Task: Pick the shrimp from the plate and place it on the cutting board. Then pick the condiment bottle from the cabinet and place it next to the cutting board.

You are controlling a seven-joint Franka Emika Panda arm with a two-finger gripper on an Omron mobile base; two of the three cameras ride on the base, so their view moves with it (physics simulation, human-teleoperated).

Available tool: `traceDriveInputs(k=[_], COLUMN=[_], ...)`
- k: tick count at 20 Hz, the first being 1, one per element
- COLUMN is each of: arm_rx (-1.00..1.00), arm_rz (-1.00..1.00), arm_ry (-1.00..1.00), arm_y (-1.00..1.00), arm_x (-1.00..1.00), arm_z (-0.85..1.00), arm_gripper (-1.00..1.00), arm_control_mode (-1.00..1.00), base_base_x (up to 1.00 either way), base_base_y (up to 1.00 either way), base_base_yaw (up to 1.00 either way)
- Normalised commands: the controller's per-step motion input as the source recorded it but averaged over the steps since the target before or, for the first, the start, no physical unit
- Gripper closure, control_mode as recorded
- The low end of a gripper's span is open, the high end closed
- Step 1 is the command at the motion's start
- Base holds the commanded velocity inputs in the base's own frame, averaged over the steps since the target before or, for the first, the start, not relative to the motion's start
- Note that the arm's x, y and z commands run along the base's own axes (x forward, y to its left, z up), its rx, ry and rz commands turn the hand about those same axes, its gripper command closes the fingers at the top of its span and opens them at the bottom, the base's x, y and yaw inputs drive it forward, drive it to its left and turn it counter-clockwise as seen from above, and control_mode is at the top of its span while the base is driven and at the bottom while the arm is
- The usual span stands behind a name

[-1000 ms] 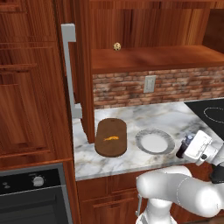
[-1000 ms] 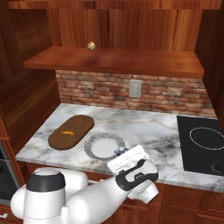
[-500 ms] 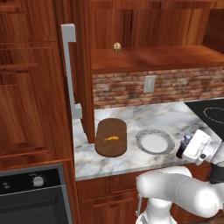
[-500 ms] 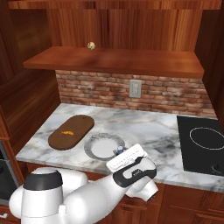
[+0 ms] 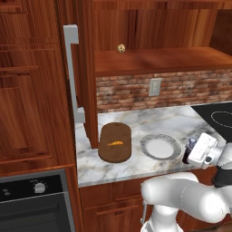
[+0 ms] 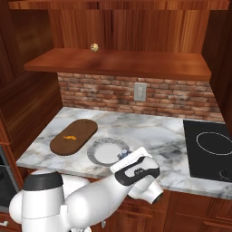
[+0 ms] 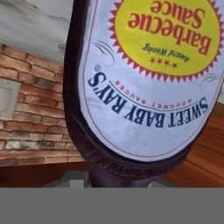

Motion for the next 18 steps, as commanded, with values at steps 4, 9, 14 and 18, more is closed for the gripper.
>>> traceDriveInputs(k=[4, 9, 14, 18], arm_rx=[-0.05, 0.0, 0.0, 0.0], arm_rz=[0.0, 0.0, 0.0, 0.0], arm_ry=[0.04, 0.06, 0.03, 0.0], arm_y=[0.0, 0.0, 0.0, 0.0], arm_x=[0.07, 0.08, 0.0, 0.0], arm_z=[-0.24, -0.13, -0.06, -0.01], arm_gripper=[1.0, 1.0, -1.0, -1.0], arm_control_mode=[-1.0, -1.0, -1.0, -1.0], base_base_x=[0.0, 0.0, 0.0, 0.0], base_base_y=[0.0, 0.0, 0.0, 0.0], base_base_yaw=[0.0, 0.0, 0.0, 0.0])
